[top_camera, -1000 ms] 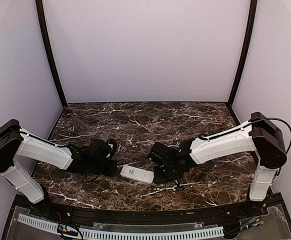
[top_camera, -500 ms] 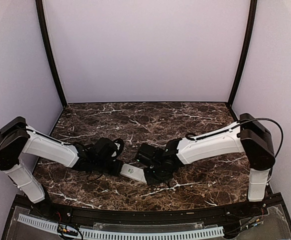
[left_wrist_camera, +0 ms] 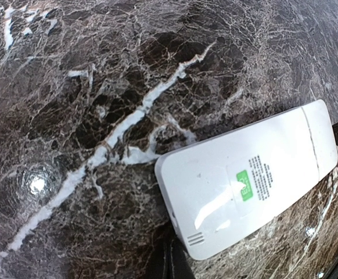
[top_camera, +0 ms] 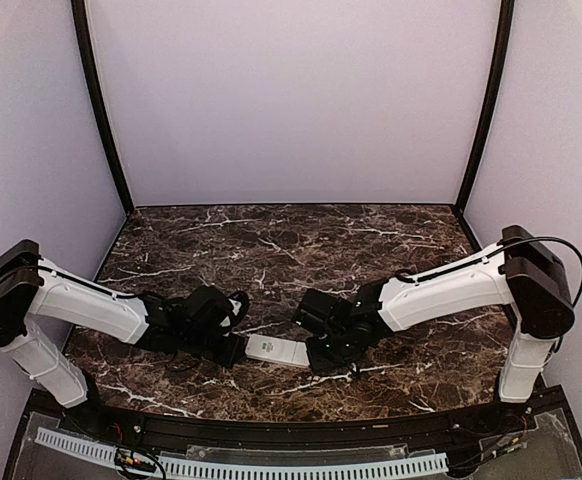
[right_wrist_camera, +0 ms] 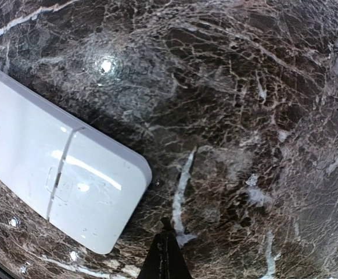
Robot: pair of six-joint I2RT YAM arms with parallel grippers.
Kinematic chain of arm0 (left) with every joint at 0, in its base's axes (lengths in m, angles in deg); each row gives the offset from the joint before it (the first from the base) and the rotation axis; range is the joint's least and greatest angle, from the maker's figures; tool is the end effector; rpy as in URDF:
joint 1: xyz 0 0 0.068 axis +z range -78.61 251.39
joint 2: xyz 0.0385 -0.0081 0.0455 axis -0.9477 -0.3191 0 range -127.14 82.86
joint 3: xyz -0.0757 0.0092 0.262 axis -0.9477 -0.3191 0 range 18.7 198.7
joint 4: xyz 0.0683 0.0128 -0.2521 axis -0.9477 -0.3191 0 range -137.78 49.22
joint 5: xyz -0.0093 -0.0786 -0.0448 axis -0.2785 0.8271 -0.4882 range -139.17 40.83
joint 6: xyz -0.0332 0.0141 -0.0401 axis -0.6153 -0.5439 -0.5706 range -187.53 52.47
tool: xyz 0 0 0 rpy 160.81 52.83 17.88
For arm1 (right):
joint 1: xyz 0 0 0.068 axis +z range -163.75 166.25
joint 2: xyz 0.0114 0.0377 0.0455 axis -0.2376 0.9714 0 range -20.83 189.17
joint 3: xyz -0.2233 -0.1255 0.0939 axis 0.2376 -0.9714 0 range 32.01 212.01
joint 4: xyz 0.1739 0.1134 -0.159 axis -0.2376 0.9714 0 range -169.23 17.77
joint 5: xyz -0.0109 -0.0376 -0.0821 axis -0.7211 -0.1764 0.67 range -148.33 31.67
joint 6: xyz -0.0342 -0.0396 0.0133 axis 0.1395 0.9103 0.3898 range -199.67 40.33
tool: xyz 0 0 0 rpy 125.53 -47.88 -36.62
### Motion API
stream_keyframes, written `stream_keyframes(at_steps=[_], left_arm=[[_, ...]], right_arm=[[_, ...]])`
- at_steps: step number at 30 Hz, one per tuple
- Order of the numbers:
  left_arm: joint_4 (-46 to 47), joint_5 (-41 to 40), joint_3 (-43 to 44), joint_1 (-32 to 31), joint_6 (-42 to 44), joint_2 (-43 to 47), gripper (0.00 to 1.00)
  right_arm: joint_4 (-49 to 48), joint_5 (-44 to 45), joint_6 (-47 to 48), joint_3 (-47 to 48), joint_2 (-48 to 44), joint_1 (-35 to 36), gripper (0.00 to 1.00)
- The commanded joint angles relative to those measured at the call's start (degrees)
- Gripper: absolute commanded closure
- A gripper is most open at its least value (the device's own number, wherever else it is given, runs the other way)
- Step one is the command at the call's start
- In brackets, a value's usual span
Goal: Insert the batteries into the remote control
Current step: Load the battery cover onto the remote control without the battery cover.
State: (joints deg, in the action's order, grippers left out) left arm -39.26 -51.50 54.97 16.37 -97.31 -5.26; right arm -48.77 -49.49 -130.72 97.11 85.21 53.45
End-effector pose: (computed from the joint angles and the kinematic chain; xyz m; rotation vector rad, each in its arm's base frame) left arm 0.1616 -0.2284 0.1374 0.5373 2.4858 -0.5805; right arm 0.1416 0.3226 0.1485 -0.3619 2.8070 0.2856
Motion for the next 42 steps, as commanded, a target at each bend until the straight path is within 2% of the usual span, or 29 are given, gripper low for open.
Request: stream_keyframes(at_steps=[1, 8, 17, 23, 33, 42], left_arm=[[-2.74, 1.87, -1.3, 0.47, -0.39, 0.73, 1.0], [-2.23, 3.05, -0.6, 0.74, 0.17, -1.17, 1.0], [-0.09, 9.81, 1.39, 0.54, 2.17, -4.21, 1.0], [3.71, 12.36, 0.02, -0.46, 1.9, -2.73, 1.0], [-3.95, 3.67, -1.88, 0.11, 3.83, 4.07, 1.0], [-4.82, 1.04, -1.68, 1.76, 5.72, 3.13, 1.0]], right_arm=[[6.27, -0.76, -1.69, -3.35, 0.35, 0.32, 1.0], [4.85, -1.81, -1.32, -2.13, 2.26, 0.6, 1.0], [1.93, -4.03, 1.49, 10.05, 11.07, 0.91, 1.0], [1.58, -2.74, 1.04, 6.52, 8.68, -0.24, 1.0], [5.29, 1.59, -0.8, -4.39, -1.34, -4.21, 1.0], [4.89, 0.91, 0.29, -2.35, 1.43, -4.02, 1.0]])
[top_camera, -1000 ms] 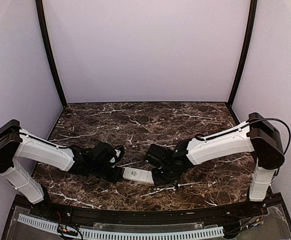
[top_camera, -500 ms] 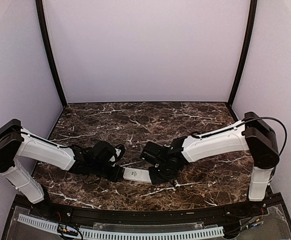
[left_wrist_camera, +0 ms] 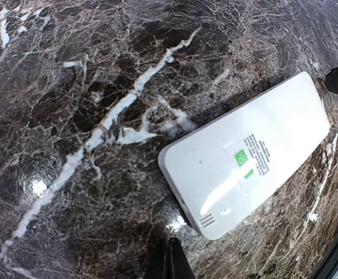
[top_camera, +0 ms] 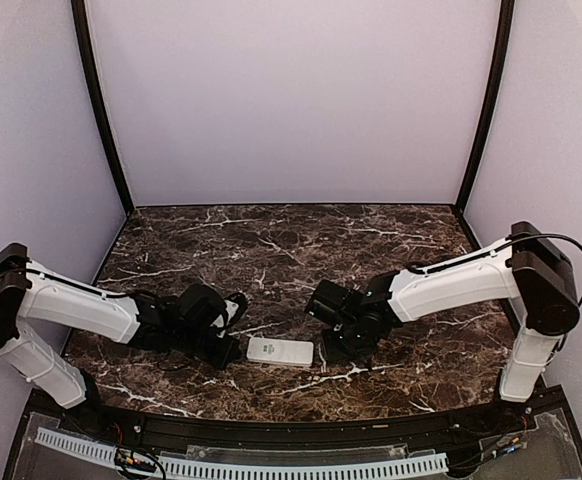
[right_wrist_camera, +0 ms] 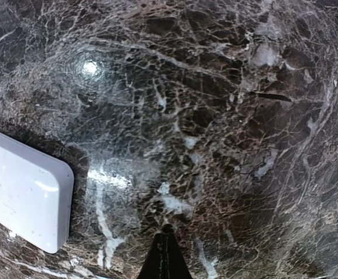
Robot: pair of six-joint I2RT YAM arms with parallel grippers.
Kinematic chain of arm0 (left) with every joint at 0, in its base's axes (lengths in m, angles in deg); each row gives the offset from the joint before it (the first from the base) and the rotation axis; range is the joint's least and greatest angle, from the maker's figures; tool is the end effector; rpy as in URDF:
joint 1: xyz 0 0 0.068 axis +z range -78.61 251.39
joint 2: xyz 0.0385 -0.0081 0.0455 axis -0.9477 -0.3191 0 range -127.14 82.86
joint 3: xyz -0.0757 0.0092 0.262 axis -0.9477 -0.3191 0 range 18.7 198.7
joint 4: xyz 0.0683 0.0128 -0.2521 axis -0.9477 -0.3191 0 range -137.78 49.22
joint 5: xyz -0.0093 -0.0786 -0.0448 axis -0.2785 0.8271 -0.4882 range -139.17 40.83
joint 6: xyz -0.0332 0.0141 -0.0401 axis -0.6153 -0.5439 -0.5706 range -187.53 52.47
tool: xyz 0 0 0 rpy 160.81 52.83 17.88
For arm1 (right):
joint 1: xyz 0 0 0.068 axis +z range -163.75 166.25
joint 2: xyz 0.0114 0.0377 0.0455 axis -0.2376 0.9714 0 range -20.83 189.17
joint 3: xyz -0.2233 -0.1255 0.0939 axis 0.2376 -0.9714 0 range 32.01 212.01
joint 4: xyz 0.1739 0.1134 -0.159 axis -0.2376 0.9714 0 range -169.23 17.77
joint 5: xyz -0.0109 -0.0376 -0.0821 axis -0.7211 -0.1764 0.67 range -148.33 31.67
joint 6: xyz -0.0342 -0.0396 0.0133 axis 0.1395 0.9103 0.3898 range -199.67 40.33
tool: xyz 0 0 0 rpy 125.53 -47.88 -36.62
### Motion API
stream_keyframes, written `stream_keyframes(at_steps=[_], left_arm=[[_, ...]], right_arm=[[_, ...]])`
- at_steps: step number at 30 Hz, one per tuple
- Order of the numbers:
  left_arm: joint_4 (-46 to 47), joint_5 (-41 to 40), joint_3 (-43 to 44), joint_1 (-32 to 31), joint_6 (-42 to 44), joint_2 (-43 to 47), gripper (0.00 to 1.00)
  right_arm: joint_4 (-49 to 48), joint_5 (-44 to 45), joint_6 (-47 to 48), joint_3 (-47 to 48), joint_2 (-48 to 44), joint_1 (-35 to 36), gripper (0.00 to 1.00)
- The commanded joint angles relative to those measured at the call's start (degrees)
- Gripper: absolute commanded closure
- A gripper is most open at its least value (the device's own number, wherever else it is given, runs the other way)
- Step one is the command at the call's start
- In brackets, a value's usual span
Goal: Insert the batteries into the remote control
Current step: Load the battery cover onto the remote control without the battery cover, then pick up the remote control from the center of the board.
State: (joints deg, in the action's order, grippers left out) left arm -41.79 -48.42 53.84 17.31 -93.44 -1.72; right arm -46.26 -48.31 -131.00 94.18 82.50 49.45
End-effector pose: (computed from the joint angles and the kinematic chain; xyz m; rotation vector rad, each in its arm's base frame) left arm 0.1579 -0.2187 0.1447 0.6276 2.4770 -0.6034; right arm 0.1565 0.2959 0.1493 -0.2589 2.8276 0.1984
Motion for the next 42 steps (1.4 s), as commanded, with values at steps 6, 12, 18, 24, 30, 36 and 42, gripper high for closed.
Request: stream_keyframes(at_steps=[6, 12, 18, 24, 30, 36, 42], left_arm=[[0.08, 2.94, 2.81, 0.94, 2.59, -6.12, 1.0], [3.22, 7.6, 2.47, 0.27, 1.64, -6.56, 1.0], [-0.69, 2.39, -0.08, 0.56, 1.68, 0.53, 1.0], [-8.41, -8.05, -1.04, 1.46, 3.3, 12.65, 0.76], [-9.82, -13.85, -3.72, 1.74, 4.6, 29.34, 0.22], [-9.99, -20.74, -6.29, 1.71, 5.08, 42.45, 0.05], [-8.39, -21.4, -8.23, 1.73, 6.04, 47.74, 0.04]], right_arm=[[0.74, -3.27, 2.62, 8.96, 10.34, 2.58, 1.0], [1.9, -2.19, 3.12, 9.85, 9.87, 2.69, 1.0], [4.5, 0.89, 3.41, 4.68, 4.32, -0.01, 1.0], [13.61, 11.34, 15.08, 5.34, -1.48, -4.36, 0.54], [3.52, -4.25, 47.86, 13.95, -3.65, -3.19, 0.02], [-2.71, -21.52, 70.24, 21.12, 2.32, -0.49, 0.01], [9.44, -22.42, 74.14, 37.93, 18.29, 0.04, 0.01]])
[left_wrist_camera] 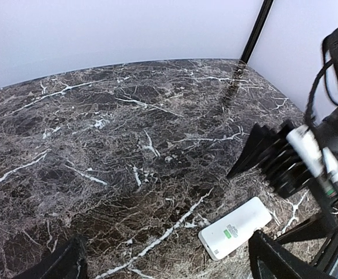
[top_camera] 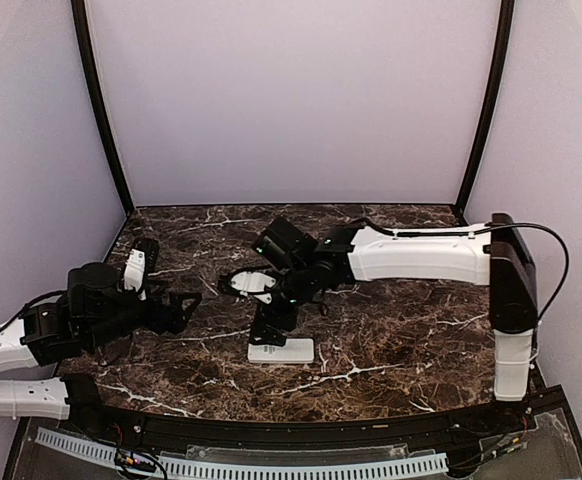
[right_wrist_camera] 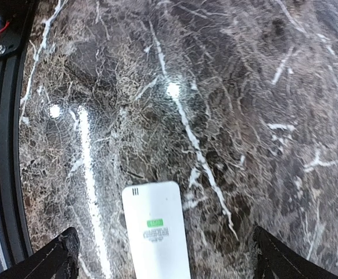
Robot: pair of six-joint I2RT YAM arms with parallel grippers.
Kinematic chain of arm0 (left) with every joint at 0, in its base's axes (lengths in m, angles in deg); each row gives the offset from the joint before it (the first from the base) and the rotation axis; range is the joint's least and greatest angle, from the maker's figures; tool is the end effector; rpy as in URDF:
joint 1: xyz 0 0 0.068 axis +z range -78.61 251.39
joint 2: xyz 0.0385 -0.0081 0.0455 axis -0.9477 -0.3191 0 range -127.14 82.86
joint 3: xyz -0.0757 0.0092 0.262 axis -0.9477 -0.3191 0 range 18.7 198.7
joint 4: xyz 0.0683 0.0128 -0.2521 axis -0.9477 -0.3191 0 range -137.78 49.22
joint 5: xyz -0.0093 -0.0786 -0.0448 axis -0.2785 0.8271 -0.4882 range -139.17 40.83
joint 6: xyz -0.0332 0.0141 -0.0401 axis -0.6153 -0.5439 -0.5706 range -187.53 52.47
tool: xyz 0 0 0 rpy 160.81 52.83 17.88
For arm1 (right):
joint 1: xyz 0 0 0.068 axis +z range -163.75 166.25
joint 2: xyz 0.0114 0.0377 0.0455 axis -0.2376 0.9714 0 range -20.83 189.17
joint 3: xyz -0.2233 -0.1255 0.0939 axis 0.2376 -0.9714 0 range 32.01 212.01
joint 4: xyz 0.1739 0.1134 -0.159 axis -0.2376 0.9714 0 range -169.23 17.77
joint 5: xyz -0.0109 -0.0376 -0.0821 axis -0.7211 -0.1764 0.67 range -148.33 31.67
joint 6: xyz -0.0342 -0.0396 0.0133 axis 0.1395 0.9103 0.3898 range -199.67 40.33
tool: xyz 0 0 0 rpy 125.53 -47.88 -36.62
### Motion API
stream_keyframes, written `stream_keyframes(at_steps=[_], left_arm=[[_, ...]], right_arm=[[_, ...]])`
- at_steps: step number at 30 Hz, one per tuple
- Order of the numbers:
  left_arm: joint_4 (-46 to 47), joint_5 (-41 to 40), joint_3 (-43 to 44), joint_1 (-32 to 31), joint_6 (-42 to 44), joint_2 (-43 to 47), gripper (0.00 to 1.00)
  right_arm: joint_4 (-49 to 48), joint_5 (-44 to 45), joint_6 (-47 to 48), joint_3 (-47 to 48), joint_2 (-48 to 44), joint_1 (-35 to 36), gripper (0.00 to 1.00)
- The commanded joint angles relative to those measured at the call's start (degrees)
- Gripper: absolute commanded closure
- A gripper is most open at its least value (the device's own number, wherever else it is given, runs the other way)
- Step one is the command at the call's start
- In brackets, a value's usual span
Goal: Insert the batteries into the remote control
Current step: Pick up the remote control from the center of the board.
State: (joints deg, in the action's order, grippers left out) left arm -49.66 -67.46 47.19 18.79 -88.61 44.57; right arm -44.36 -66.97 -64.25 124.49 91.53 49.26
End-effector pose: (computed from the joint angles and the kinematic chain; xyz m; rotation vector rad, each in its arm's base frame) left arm 0.1101 -0.1255 0.2600 0.3061 1.8966 -0.5753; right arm 0.1924 0.3894 0.2415 -1.6863 1.9683 0.5112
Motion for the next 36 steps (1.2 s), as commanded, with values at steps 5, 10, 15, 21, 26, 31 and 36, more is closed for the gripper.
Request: stream_keyframes(at_steps=[5, 10, 15, 21, 26, 31, 36], left_arm=[[-0.86, -1.64, -1.78, 0.24, 1.11, 0.39, 0.04], [0.2, -0.63, -2.07, 0.27, 1.11, -0.75, 0.04], [0.43, -0.26, -2.18, 0.22, 1.29, -1.64, 0.05], [1.15, -0.07, -2.52, 0.22, 1.69, -1.65, 0.05], [1.68, 1.57, -2.28, 0.26, 2.46, -1.87, 0.08], [4.34, 4.22, -2.15, 0.22, 4.07, -1.44, 0.1], [10.8, 10.15, -2.31, 0.24, 6.04, -0.85, 0.15]], right_arm=[[7.91, -2.24, 7.78, 10.5, 14.82, 1.11, 0.01], [11.21, 1.91, 8.01, 12.36, 19.86, 2.04, 0.07], [14.32, 2.59, 7.88, 13.22, 21.61, 2.86, 0.38], [15.49, 2.78, 6.78, 15.01, 21.44, 3.67, 0.62], [15.68, -1.73, 4.39, 17.14, 19.12, 3.62, 0.81], [11.14, -7.83, 0.48, 14.52, 10.63, 1.38, 0.86], [-4.13, -22.84, -5.98, 4.35, -3.8, -3.15, 0.87]])
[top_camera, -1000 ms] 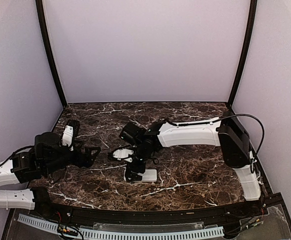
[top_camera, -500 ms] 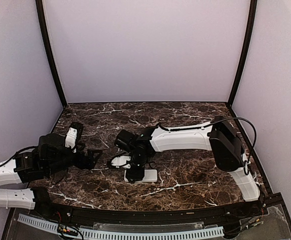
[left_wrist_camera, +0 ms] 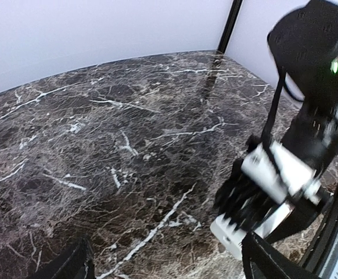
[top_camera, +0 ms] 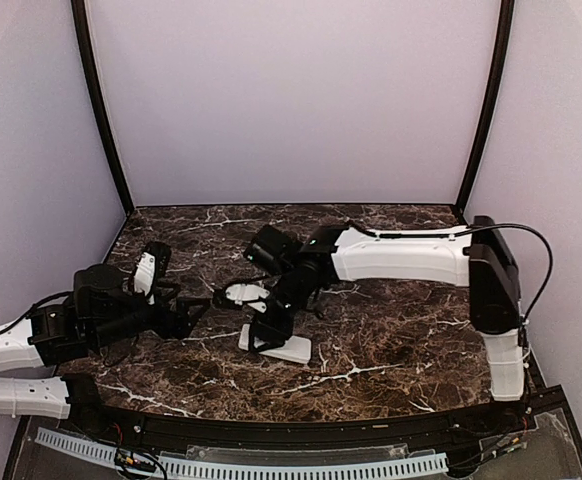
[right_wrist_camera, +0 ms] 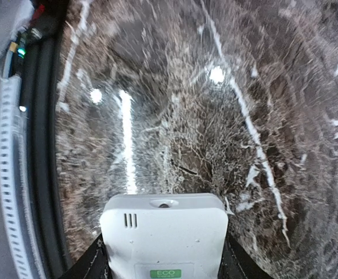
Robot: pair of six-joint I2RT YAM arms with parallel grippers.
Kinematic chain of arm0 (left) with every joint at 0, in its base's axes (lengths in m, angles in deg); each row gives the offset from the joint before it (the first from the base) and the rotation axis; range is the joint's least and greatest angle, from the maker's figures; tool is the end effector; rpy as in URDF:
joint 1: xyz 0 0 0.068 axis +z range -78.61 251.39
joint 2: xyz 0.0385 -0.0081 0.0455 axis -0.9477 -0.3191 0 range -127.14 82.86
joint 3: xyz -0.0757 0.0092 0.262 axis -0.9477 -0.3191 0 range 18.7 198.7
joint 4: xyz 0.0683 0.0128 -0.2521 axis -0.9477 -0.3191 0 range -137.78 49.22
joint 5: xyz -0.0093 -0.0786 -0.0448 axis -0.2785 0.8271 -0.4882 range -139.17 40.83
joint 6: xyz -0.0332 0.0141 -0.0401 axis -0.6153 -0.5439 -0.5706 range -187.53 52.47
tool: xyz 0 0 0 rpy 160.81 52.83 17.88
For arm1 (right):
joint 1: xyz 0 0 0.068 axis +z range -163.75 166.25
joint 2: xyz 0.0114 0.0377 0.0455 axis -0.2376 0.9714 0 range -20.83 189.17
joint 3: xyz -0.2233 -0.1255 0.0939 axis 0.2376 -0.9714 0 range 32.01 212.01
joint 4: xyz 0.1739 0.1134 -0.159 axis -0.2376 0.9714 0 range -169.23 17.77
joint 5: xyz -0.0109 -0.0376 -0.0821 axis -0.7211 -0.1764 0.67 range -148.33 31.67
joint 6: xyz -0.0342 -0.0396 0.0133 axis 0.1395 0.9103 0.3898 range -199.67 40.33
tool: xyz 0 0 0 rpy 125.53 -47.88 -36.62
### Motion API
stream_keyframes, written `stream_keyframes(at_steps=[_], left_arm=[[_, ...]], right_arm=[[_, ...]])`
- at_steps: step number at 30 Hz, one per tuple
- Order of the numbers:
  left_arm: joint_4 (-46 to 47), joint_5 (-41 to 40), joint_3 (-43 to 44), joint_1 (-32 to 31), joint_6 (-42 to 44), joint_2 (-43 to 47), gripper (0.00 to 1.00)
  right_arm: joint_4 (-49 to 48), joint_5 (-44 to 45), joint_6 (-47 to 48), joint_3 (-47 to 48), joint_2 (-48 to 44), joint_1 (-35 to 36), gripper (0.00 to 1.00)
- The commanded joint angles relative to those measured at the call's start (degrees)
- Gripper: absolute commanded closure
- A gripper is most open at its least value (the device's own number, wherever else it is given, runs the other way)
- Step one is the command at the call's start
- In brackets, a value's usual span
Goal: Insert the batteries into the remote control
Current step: Pick up the remote control from the center of the board, then pass from the right arm to the left
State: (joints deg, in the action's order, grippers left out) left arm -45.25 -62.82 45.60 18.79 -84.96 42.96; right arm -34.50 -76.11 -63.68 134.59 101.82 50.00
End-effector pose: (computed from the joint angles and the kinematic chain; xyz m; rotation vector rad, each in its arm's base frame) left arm 0.1119 -0.1325 0.2536 0.4163 1.8679 -0.6158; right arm 0.1934 0.4166 0.2104 -1.8646 2.0803 0.6520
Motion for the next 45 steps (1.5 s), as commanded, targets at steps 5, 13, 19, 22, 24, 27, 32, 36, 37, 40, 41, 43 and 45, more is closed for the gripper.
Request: stream_keyframes(at_steps=[5, 13, 19, 22, 24, 27, 32, 36, 37, 40, 41, 43, 45], left_arm=[[17.88, 18.41, 0.22, -0.37, 4.64, -2.04, 0.22], [29.44, 37.37, 11.69, -5.1, 16.3, -14.04, 0.07], [28.76, 45.08, 21.56, -5.14, 15.57, -21.64, 0.02], [28.25, 43.81, 24.23, -5.15, 14.45, -24.6, 0.04], [28.64, 42.01, 25.14, -5.12, 13.34, -25.51, 0.07], [28.06, 39.33, 26.29, -5.14, 12.69, -26.16, 0.13], [27.87, 39.8, 26.45, -5.14, 12.81, -26.61, 0.39], [27.37, 41.02, 26.97, -5.12, 12.37, -27.07, 0.64], [27.05, 40.95, 27.0, -5.14, 12.18, -27.07, 0.68], [25.36, 38.4, 26.95, -5.15, 10.37, -26.78, 0.79], [22.77, 34.62, 27.28, -5.1, 9.64, -26.82, 0.82], [16.69, 25.61, 28.16, -5.12, 6.9, -27.46, 0.94], [8.6, 14.65, 29.17, -5.0, 2.14, -29.19, 0.97]], right_arm=[[-35.92, -21.11, -14.13, -17.87, -27.78, -5.51, 0.88], [-55.19, -24.84, -20.52, -24.36, -37.54, -5.94, 0.89], [-57.27, -26.48, -22.28, -25.34, -39.93, -5.95, 0.89], [-58.73, -26.47, -23.16, -26.56, -40.92, -5.93, 0.9], [-59.67, -26.43, -23.64, -27.22, -41.21, -6.0, 0.9], [-60.41, -26.56, -24.22, -27.74, -41.39, -5.92, 0.9], [-60.73, -26.33, -24.47, -28.13, -41.57, -5.93, 0.91], [-60.46, -25.71, -24.65, -28.32, -41.29, -5.92, 0.91], [-60.13, -25.38, -24.69, -28.32, -41.32, -5.93, 0.91], [-57.04, -20.75, -24.6, -28.36, -41.86, -5.91, 0.72], [-55.17, -17.44, -24.48, -28.39, -42.33, -5.96, 0.59], [-50.71, -8.12, -24.46, -28.6, -43.89, -6.0, 0.24], [-46.53, 3.09, -25.47, -29.54, -45.64, -6.4, 0.02]])
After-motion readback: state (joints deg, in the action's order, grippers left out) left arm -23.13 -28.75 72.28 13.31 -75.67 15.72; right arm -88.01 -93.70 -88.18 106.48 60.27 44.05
